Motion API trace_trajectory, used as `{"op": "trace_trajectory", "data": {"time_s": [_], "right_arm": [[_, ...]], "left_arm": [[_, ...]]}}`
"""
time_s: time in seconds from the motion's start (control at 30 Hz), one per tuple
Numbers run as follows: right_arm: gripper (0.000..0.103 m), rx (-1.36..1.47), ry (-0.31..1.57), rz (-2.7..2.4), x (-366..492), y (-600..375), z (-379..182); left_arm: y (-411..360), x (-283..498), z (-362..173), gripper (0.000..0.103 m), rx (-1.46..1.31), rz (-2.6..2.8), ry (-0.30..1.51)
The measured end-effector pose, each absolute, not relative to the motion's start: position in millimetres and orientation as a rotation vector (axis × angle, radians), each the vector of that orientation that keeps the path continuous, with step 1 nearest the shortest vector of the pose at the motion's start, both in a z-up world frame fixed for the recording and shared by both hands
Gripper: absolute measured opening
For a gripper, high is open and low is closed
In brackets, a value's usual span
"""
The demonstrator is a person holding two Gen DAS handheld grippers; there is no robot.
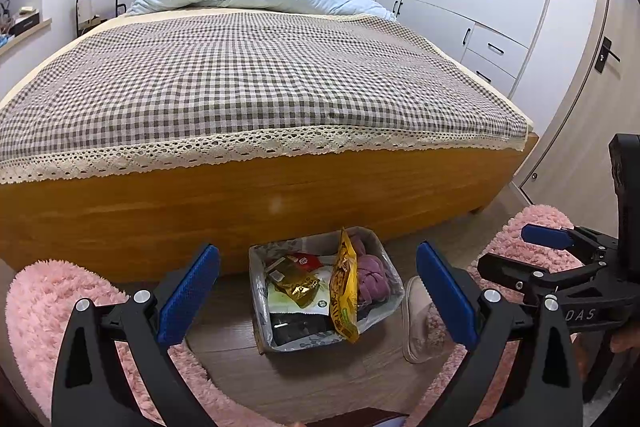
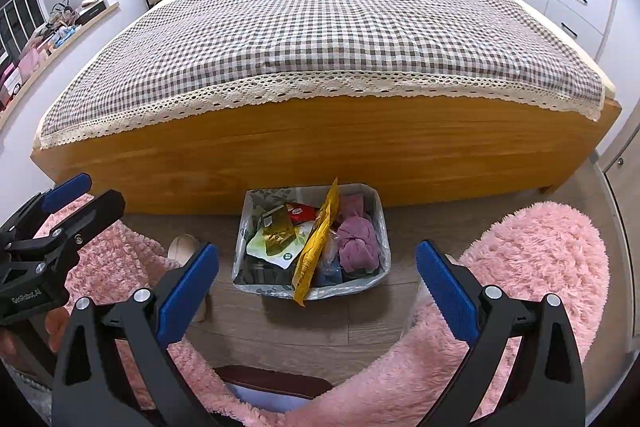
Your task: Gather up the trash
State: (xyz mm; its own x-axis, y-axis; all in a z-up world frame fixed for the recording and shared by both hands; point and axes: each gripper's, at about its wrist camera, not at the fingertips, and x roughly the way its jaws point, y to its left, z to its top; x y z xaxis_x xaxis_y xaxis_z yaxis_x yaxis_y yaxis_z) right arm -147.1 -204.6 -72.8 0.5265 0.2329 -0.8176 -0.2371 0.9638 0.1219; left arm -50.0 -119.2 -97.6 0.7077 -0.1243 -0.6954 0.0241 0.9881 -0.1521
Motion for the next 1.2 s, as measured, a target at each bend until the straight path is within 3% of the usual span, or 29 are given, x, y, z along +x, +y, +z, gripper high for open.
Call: {"op": "trace_trajectory", "data": {"time_s": [1.2], "right_arm": [[0.095,-0.009,0.976,0.276,-146.0,-206.3,-72.5]], "left_arm": [[-118.4,-48.9,-101.5,0.095,-0.146,-0.105,0.789]]}}
